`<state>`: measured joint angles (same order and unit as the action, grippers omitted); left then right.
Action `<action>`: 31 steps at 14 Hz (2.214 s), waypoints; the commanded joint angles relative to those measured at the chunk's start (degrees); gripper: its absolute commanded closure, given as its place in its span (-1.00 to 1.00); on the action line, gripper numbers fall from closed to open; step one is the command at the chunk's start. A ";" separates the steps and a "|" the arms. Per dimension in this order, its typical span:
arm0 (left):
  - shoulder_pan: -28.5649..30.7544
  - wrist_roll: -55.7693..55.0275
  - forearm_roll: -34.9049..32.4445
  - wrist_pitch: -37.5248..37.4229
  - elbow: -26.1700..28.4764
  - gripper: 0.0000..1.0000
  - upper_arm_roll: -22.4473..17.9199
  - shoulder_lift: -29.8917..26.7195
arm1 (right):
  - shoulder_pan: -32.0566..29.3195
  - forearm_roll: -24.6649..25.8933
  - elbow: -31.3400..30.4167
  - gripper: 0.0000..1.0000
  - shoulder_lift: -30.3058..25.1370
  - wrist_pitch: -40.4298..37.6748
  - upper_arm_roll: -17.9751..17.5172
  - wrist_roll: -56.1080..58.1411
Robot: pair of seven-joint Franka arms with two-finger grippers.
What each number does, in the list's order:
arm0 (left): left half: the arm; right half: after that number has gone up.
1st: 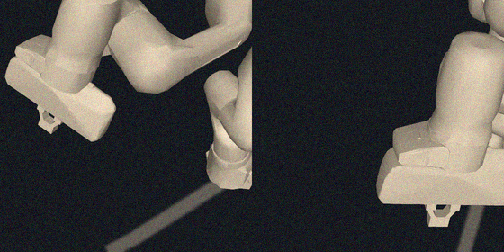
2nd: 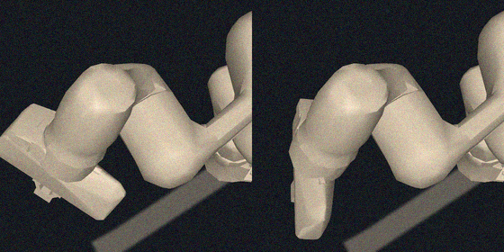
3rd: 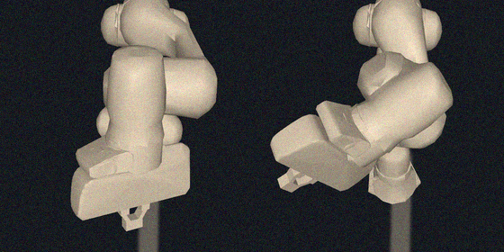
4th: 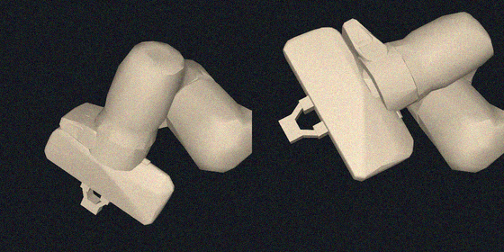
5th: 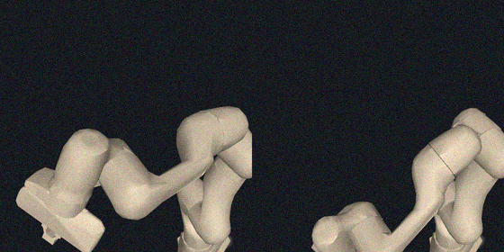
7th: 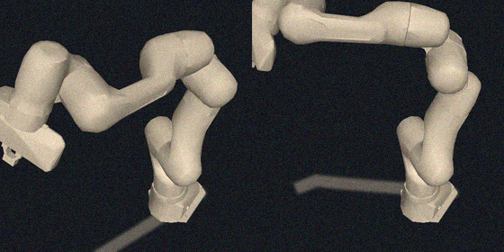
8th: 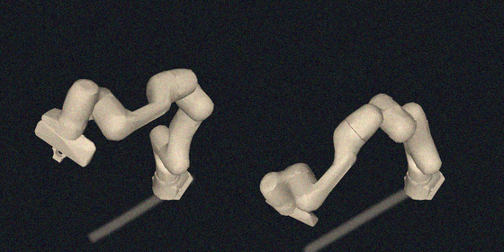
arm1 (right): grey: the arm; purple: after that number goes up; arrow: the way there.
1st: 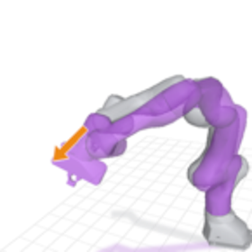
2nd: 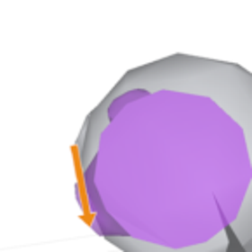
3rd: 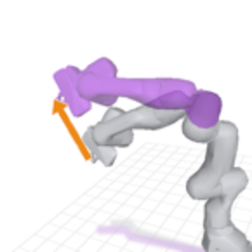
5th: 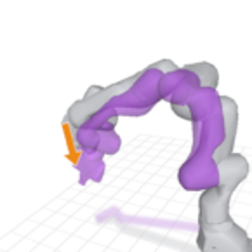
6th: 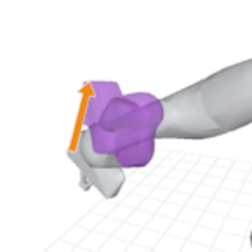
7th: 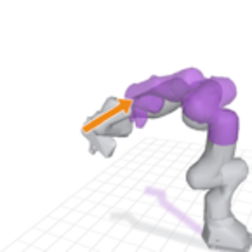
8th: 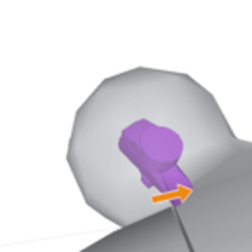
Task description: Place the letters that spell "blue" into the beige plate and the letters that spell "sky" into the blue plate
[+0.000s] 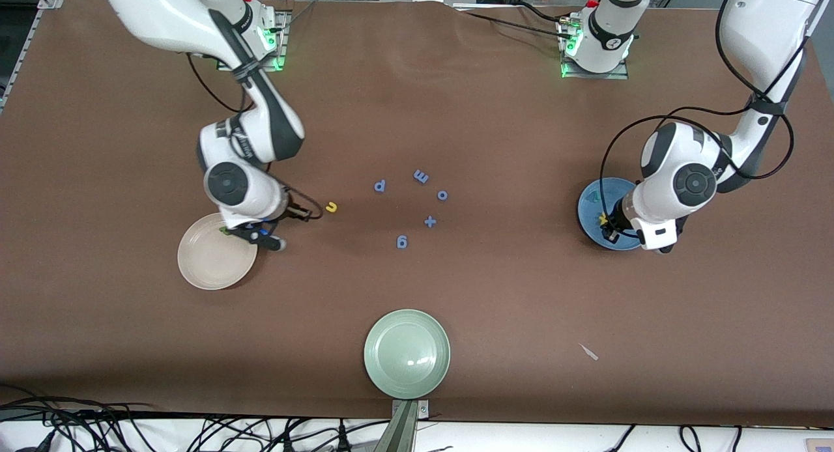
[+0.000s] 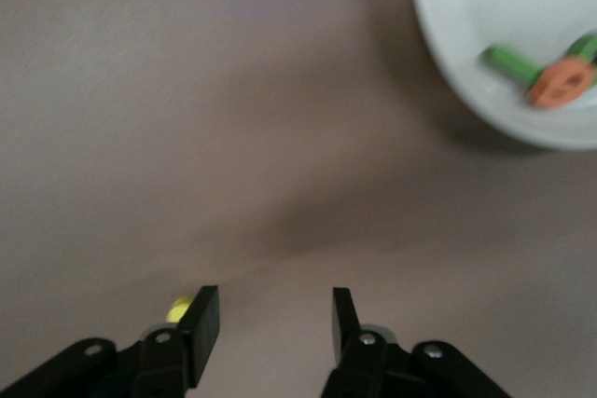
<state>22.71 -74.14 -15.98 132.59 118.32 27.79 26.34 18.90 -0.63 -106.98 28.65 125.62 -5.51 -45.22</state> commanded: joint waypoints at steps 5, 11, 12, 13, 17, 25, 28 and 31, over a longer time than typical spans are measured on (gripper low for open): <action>5.15 5.49 -7.04 -0.49 5.07 0.76 1.04 -1.12 | 5.00 -0.34 -1.74 -0.27 2.20 7.44 0.23 -7.69; 5.68 9.63 -7.57 -1.54 4.73 -1.00 1.83 -2.34 | 5.27 0.28 -7.01 -0.27 2.20 14.65 0.23 -7.69; 5.77 9.72 -7.40 -2.15 4.46 -1.00 2.62 -2.95 | 5.27 0.37 -7.54 -0.27 2.20 15.18 0.23 -7.69; 5.77 10.85 -7.39 -2.77 4.55 -1.00 3.32 -4.70 | 5.27 0.28 -7.72 -0.26 2.20 15.70 0.23 -7.69; 6.47 19.80 -2.66 -10.30 2.36 -1.00 4.03 -12.26 | 5.44 0.37 -8.51 -0.04 2.64 17.55 0.23 -7.69; 15.70 55.75 11.76 -14.28 -4.41 -1.00 3.94 -19.74 | 5.18 0.37 -5.01 0.89 0.45 10.48 4.00 0.01; 17.72 61.64 12.03 -20.33 -10.45 -1.00 3.59 -19.49 | 4.75 0.37 5.08 0.89 0.18 -5.52 10.58 14.84; 12.92 63.16 18.26 -24.91 -17.93 -1.00 -2.18 -17.99 | 4.31 0.37 5.82 0.88 0.70 -5.40 18.58 32.24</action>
<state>39.31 -13.33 -1.04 111.64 105.54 29.30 7.41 23.47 -0.35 -101.51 28.46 119.84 9.53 -22.17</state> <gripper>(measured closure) 0.000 0.736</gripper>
